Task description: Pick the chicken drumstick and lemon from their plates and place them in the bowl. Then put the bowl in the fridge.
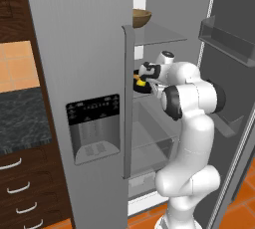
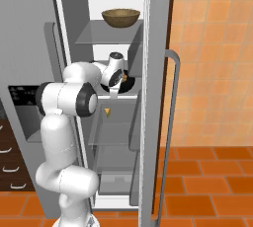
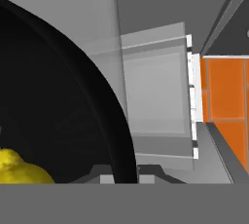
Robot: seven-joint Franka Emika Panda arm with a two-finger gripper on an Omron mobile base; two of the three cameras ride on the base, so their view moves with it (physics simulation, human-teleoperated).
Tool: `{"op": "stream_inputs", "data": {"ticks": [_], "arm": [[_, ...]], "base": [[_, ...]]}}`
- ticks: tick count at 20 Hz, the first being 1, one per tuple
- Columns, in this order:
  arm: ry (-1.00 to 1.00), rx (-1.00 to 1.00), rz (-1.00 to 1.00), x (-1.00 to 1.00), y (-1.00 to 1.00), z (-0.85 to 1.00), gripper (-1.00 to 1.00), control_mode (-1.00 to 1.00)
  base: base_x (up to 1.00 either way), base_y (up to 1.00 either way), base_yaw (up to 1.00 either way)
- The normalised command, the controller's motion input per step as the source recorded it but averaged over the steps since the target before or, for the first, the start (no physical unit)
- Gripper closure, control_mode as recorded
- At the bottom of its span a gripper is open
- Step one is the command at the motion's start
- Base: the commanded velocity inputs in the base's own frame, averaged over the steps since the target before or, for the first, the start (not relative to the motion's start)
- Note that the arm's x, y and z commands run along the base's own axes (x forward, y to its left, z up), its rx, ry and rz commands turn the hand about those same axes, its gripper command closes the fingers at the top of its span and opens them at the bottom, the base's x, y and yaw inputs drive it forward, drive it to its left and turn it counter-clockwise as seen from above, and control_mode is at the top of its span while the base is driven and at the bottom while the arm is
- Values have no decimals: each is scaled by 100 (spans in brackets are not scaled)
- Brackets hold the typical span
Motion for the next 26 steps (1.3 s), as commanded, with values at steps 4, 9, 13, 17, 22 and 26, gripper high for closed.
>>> {"op": "stream_inputs", "data": {"ticks": [4, 9, 13, 17, 22, 26], "arm": [[4, 4, 0, 77, 0, -17, 100, -100], [4, 3, 0, 37, 12, -10, -100, -100], [1, 2, 0, -45, 2, -26, -100, -100], [-4, 0, 0, -83, -2, 0, -100, -100], [0, 0, 0, -100, 0, 4, -100, -100], [-8, 0, 0, -86, 0, 41, -100, -100]], "base": [[0, 0, 0], [0, 0, 0], [0, 0, 0], [0, 0, 0], [0, 0, 0], [0, 0, 0]]}}
